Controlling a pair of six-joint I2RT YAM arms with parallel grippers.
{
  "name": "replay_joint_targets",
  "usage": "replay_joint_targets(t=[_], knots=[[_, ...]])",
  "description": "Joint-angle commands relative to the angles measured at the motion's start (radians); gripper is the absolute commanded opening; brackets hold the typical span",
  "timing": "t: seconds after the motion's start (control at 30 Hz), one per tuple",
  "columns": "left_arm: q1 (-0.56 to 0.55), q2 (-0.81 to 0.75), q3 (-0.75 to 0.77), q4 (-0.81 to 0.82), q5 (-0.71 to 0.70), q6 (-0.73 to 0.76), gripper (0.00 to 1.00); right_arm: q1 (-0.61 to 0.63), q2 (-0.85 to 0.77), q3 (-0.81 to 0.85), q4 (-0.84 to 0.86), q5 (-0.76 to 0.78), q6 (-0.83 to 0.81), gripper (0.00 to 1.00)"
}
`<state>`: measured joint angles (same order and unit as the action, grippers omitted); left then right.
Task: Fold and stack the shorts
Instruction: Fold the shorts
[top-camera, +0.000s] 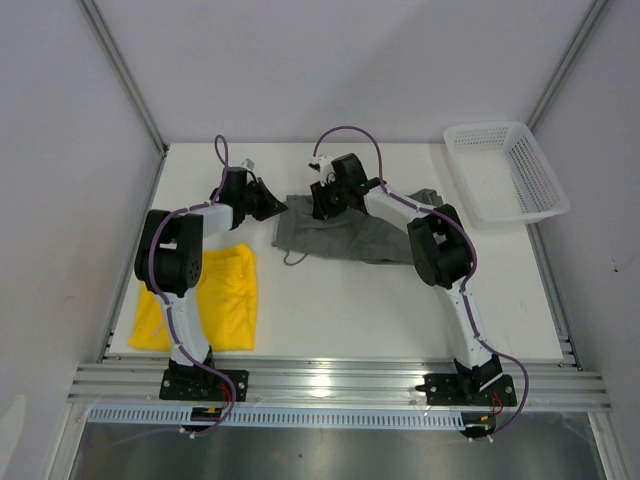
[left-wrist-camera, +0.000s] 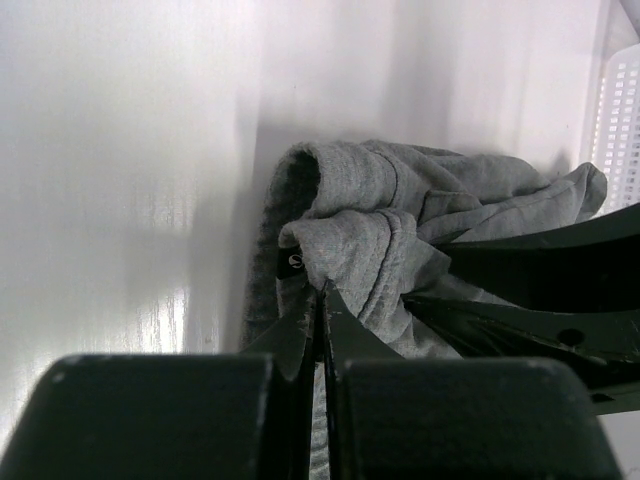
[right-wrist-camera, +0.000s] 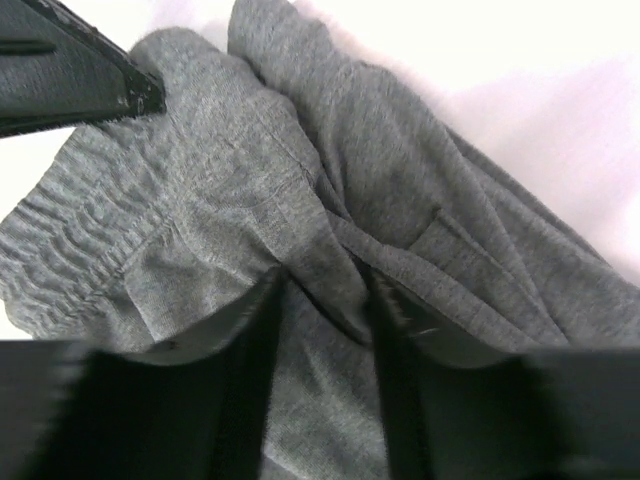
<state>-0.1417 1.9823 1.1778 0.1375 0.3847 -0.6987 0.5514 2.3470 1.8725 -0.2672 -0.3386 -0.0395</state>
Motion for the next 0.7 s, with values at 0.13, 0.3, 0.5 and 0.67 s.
replay_joint_targets(t=[0.13,0.3,0.5,0.67], knots=[[-0.009,-0.053,-0.004,0.02,-0.027,0.03,0.0,0.002,-0.034,0.011,0.006,0.038,-0.002,0.07],[-0.013,-0.057,-0.004,0.013,-0.04,0.034,0.0,0.004,-0.046,0.054,0.022,0.09,0.0,0.0],[-0.018,-0.063,-0.004,0.008,-0.052,0.041,0.0,0.008,-0.052,0.097,0.071,0.191,-0.025,0.0],[-0.025,-0.071,-0.004,-0.001,-0.067,0.048,0.0,0.012,0.012,0.178,0.082,0.17,-0.049,0.0]])
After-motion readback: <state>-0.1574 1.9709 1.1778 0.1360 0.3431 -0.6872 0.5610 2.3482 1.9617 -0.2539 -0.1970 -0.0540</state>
